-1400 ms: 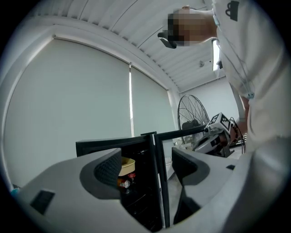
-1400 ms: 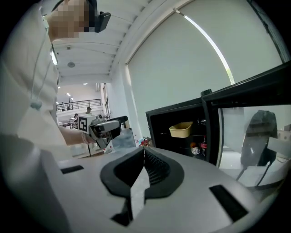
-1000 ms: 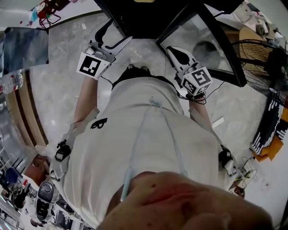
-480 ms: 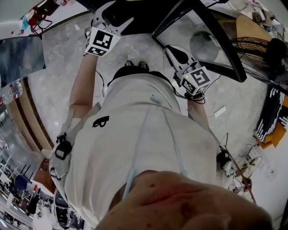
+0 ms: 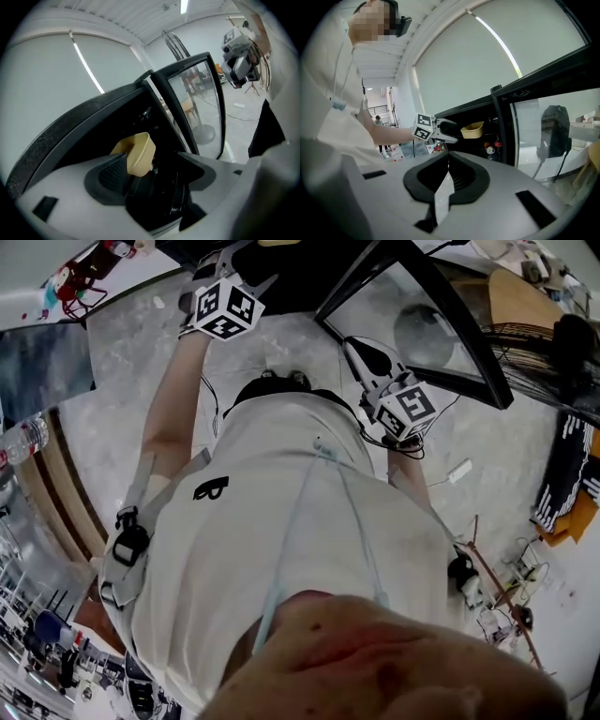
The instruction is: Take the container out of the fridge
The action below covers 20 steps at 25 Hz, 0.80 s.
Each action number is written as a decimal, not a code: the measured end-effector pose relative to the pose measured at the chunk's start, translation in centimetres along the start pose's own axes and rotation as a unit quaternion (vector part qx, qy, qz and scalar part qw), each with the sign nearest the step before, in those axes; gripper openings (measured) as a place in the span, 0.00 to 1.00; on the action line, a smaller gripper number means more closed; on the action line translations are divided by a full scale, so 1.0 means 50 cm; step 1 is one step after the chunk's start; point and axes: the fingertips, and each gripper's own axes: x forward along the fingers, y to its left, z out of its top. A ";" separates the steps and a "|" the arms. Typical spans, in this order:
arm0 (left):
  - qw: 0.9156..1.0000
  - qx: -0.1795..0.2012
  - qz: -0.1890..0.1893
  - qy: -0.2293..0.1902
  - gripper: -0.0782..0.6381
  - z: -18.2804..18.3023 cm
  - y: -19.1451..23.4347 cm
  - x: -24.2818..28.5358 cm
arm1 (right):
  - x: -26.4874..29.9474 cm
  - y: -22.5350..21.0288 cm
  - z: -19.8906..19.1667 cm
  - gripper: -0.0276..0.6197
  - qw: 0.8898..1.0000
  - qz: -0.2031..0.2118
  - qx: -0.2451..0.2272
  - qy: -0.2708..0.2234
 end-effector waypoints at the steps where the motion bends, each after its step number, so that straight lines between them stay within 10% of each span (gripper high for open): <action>1: 1.000 0.011 -0.003 0.009 0.58 -0.004 -0.002 0.006 | 0.002 0.003 0.000 0.07 1.000 0.001 0.001 0.000; 20: 0.983 0.154 -0.035 0.095 0.58 -0.022 -0.019 0.108 | -0.025 0.007 -0.012 0.07 1.000 -0.021 0.009 0.004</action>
